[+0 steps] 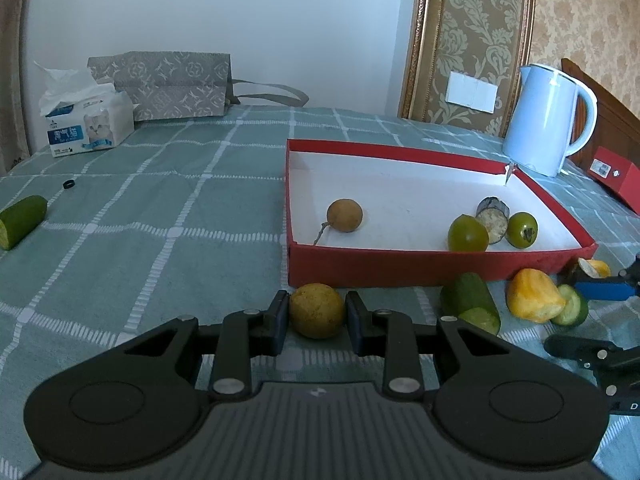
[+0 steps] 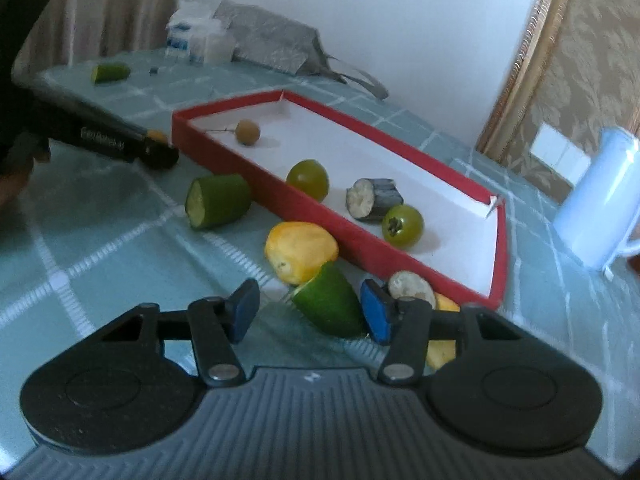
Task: Organize fruits
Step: 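Lift the brown fruit with the left gripper while the right gripper grasps a green cucumber chunk, then carry the brown fruit over the tray and open the left gripper while the right carries the cucumber, then open the right gripper over the tray to drop the cucumber chunk, then grasp another green cucumber chunk with the left gripper while the right gripper rises away, then grasp a yellow mango chunk with the right gripper while the left gripper holds the cucumber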
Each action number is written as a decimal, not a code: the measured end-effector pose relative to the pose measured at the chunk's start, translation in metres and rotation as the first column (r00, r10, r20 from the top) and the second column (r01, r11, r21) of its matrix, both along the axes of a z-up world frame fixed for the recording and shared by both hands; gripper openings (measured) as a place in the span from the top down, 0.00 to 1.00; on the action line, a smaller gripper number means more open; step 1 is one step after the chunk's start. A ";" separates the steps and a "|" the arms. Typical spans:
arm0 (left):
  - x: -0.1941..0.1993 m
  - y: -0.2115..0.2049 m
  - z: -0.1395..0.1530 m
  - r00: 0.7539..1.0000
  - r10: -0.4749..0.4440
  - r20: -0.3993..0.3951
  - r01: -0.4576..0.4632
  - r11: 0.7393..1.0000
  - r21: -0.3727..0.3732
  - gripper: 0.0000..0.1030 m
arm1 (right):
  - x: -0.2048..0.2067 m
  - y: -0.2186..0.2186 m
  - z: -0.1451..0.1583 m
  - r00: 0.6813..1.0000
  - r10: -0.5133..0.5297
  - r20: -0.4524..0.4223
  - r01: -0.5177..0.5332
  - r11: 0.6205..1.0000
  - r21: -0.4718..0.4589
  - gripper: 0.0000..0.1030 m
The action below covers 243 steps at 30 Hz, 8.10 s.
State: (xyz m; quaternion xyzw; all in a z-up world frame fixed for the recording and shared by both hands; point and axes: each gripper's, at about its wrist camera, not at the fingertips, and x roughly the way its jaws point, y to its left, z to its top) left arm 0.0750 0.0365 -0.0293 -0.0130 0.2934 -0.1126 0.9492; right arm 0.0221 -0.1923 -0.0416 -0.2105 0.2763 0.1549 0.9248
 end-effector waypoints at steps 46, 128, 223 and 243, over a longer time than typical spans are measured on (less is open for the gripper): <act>-0.001 0.003 0.000 0.999 0.053 0.011 -0.053 0.998 0.013 0.72 | -0.017 -0.068 -0.006 0.989 -0.146 -0.029 0.132 0.771 0.623 0.67; -0.009 -0.028 0.013 0.972 0.093 0.215 -0.124 0.983 0.135 0.07 | 0.029 -0.101 0.051 0.832 -0.507 0.224 0.316 0.765 0.561 0.09; -0.007 -0.031 -0.002 1.000 -0.001 0.014 0.002 1.000 -0.018 0.68 | 0.038 0.008 -0.010 0.978 -0.199 -0.063 0.208 0.932 0.297 0.60; -0.006 -0.030 -0.004 1.000 0.007 0.009 -0.007 1.000 -0.017 0.69 | -0.001 -0.022 -0.001 0.972 -0.233 0.015 0.202 0.873 0.444 0.60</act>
